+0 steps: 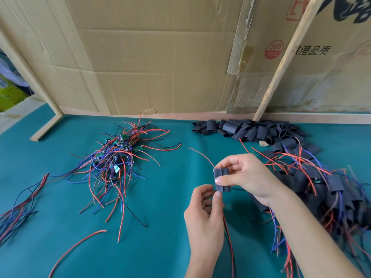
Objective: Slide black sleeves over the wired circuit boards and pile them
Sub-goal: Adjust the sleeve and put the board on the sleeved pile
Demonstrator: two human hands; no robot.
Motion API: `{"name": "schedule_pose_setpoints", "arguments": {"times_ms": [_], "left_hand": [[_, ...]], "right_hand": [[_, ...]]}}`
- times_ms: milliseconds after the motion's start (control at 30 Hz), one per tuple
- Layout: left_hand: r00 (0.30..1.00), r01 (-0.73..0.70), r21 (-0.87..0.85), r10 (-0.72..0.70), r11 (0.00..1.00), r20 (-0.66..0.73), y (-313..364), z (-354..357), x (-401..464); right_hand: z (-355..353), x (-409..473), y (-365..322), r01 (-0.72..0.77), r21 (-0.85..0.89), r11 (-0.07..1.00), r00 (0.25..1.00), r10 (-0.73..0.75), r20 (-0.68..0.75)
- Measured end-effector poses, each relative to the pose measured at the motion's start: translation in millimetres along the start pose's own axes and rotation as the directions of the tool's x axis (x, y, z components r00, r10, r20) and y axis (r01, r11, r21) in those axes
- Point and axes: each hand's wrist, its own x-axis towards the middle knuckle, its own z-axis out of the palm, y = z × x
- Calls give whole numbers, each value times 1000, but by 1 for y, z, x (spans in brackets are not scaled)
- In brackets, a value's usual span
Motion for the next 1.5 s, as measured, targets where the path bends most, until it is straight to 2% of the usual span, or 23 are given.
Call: {"name": "schedule_pose_setpoints", "arguments": {"times_ms": [200,300,433,633,733,867,967,1133,1300,1500], "left_hand": [[998,66,-17,-65,998,23,0,2,-1],[998,64,-16,-63,998,29,0,3,-1],[999,42,30,-42,999,-3,1,4,-1],[999,43,139,-43,989,0,2,8,-4],[999,38,174,-40,984,12,4,8,-5],[998,15,232,-28,972,49,6,8,-6],[999,11,241,-23,971,44,5,8,-7],[1000,17,192,-17,981,0,4,7,-8],[1000,-29,162,28,986,5,2,5,-7],[999,-36,128,39,991,-22,-4,2,-5]], "right_hand": [[4,-3,9,23,228,973,986,15,-168],[6,-5,14,26,286,958,976,38,-216],[14,-9,18,50,238,970,969,11,-248],[9,-17,22,83,-8,997,955,-81,-285],[8,-20,23,75,75,994,965,-53,-258],[8,-20,29,61,23,998,955,-52,-293],[9,-21,32,37,55,998,947,-18,-320],[10,-23,33,-23,172,985,981,55,-185],[11,-24,31,-37,153,988,981,65,-181],[19,-26,32,-86,157,984,994,95,-53]]}}
